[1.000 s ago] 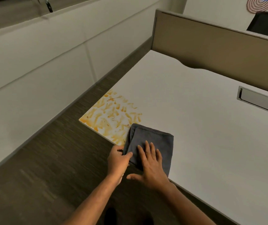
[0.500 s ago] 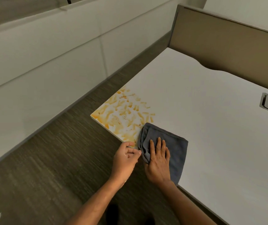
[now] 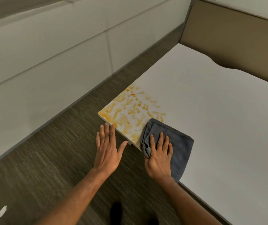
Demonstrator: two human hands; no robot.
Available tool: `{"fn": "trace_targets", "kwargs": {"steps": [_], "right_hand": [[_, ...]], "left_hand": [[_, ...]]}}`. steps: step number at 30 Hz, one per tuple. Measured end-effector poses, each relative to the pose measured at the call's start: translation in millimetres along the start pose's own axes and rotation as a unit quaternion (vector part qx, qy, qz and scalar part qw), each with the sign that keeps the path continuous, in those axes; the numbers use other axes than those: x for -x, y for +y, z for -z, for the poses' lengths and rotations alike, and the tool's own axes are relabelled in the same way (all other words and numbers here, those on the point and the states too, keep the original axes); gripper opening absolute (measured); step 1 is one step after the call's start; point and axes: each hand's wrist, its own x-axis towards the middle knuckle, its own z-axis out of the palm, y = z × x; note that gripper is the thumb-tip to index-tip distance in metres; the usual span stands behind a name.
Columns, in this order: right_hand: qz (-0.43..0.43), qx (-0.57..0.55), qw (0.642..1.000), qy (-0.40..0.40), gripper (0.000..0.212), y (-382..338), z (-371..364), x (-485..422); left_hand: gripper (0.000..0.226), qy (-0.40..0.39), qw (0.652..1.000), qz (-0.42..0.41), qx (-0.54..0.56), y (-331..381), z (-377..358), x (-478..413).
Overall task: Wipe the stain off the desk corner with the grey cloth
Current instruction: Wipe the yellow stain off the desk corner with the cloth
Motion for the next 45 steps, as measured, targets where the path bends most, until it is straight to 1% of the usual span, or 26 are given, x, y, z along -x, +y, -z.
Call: {"fn": "trace_targets", "kwargs": {"steps": [3, 6, 10, 13, 16, 19, 21, 25, 28, 30, 32, 34, 37, 41, 45], "right_hand": [[0.024, -0.002, 1.000, 0.006, 0.088, -18.8, -1.0, -14.4], [0.067, -0.017, 0.998, 0.009, 0.083, -39.6, -2.7, -25.2], [0.106, -0.027, 0.994, 0.015, 0.080, -48.2, -9.3, -20.3], [0.095, -0.024, 0.995, 0.020, 0.076, -25.0, -11.9, -9.4], [0.043, -0.018, 0.998, 0.031, 0.073, -0.6, -10.0, -9.4], [-0.004, -0.020, 0.999, 0.046, 0.075, -4.4, -7.6, -26.3], [-0.019, -0.023, 0.998, 0.051, 0.079, -18.8, -5.2, -43.1], [0.027, -0.007, 0.999, 0.039, 0.085, -57.4, -4.5, -70.9], [0.072, -0.001, 0.997, 0.027, 0.082, -84.5, -9.1, -74.6], [0.102, -0.007, 0.994, 0.025, 0.080, -87.8, -12.4, -66.0], [0.125, -0.016, 0.992, 0.026, 0.081, -76.1, -15.9, -53.5], [0.125, -0.014, 0.992, 0.028, 0.081, -58.3, -17.1, -45.1], [0.096, -0.017, 0.995, 0.034, 0.077, -48.7, -12.0, -51.5], [0.068, -0.001, 0.997, 0.039, 0.076, -74.0, -9.0, -76.8], [0.081, 0.008, 0.996, 0.031, 0.079, -107.3, -11.7, -100.2]], "left_hand": [[0.091, -0.015, 0.999, -0.032, -0.041, -8.2, -1.6, -7.7], [0.086, -0.015, 0.996, -0.063, -0.062, -10.1, -2.1, -13.1], [0.082, -0.015, 0.995, -0.065, -0.079, -15.1, -5.4, -17.0], [0.083, -0.014, 0.994, -0.062, -0.086, -22.7, -10.6, -17.3], [0.084, -0.012, 0.995, -0.056, -0.086, -30.9, -12.2, -19.6], [0.085, -0.013, 0.995, -0.051, -0.088, -38.6, -10.9, -23.0], [0.085, -0.009, 0.995, -0.052, -0.088, -42.4, -10.2, -24.2], [0.085, -0.001, 0.995, -0.056, -0.086, -45.3, -10.2, -23.2], [0.083, -0.004, 0.994, -0.052, -0.096, -48.5, -9.2, -22.7], [0.080, -0.008, 0.993, -0.055, -0.102, -51.9, -8.4, -21.9], [0.080, -0.011, 0.993, -0.054, -0.104, -55.4, -8.1, -21.6], [0.081, -0.008, 0.994, -0.052, -0.093, -59.0, -7.9, -22.7], [0.083, -0.001, 0.995, -0.053, -0.082, -65.8, -7.0, -27.8], [0.083, -0.005, 0.994, -0.058, -0.094, -77.1, -5.9, -32.6], [0.081, -0.016, 0.990, -0.073, -0.116, -82.9, -5.9, -39.5]]}}
